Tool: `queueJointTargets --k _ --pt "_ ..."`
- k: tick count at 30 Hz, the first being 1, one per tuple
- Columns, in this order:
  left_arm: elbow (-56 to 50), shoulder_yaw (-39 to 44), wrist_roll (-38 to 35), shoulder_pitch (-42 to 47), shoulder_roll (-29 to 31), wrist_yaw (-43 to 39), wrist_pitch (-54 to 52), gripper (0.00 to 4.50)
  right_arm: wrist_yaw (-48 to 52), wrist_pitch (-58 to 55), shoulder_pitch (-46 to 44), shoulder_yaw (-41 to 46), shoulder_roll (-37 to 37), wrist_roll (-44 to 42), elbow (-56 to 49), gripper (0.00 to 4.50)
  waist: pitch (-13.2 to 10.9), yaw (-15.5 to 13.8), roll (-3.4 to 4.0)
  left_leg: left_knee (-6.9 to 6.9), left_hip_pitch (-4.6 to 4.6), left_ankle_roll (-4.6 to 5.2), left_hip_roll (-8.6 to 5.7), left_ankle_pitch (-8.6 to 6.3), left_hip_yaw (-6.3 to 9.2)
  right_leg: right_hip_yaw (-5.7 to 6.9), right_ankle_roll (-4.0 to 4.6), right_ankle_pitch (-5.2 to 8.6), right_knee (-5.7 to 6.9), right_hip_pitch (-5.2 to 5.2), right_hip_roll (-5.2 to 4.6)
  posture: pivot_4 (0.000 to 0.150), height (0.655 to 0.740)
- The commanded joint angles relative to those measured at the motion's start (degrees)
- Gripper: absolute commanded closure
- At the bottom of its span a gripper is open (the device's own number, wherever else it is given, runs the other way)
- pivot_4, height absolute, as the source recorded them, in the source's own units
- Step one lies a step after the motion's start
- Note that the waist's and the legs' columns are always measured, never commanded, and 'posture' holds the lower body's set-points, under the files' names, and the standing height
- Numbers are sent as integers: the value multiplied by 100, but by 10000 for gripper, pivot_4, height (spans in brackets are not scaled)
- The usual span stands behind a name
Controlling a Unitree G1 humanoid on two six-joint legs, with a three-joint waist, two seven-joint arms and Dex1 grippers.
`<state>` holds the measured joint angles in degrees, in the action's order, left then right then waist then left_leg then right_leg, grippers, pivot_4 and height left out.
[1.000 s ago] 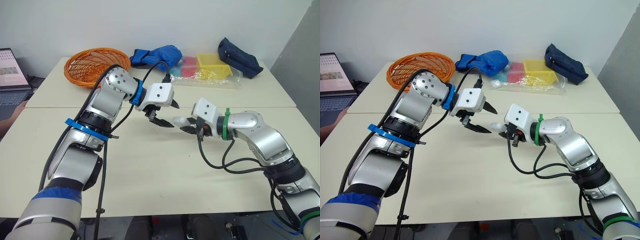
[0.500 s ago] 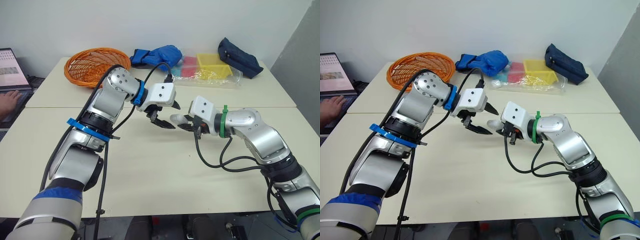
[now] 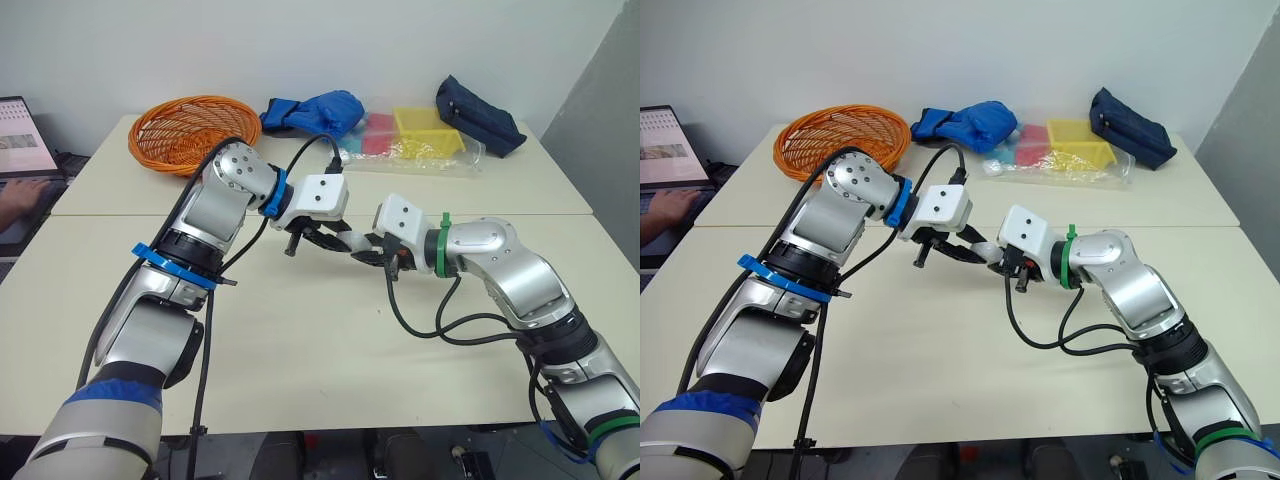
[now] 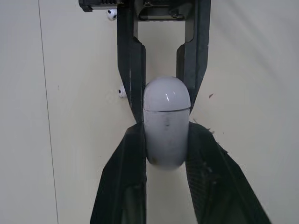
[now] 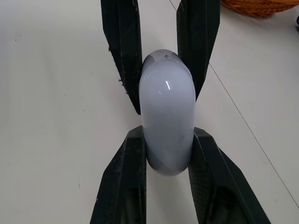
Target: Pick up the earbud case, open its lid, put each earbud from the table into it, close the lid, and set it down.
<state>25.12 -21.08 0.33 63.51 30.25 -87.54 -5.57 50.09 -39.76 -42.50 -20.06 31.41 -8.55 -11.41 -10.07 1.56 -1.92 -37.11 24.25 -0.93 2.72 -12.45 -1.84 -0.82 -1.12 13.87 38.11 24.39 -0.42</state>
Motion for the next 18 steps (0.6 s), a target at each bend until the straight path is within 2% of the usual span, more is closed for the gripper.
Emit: queueJointTargets --k 1,18 --pt "-57 -73 36 43 -10 -106 -14 37489 -3 -18 -194 259 36 -69 -291 36744 0 0 0 -1 0 0 0 0 0 -1 0 0 0 0 0 1500 7400" --pt "-200 -36 -32 35 -19 -123 -203 37489 41 -76 -171 278 84 -59 -346 36744 0 0 0 -1 0 0 0 0 0 0 0 0 2 0 0 1500 7400"
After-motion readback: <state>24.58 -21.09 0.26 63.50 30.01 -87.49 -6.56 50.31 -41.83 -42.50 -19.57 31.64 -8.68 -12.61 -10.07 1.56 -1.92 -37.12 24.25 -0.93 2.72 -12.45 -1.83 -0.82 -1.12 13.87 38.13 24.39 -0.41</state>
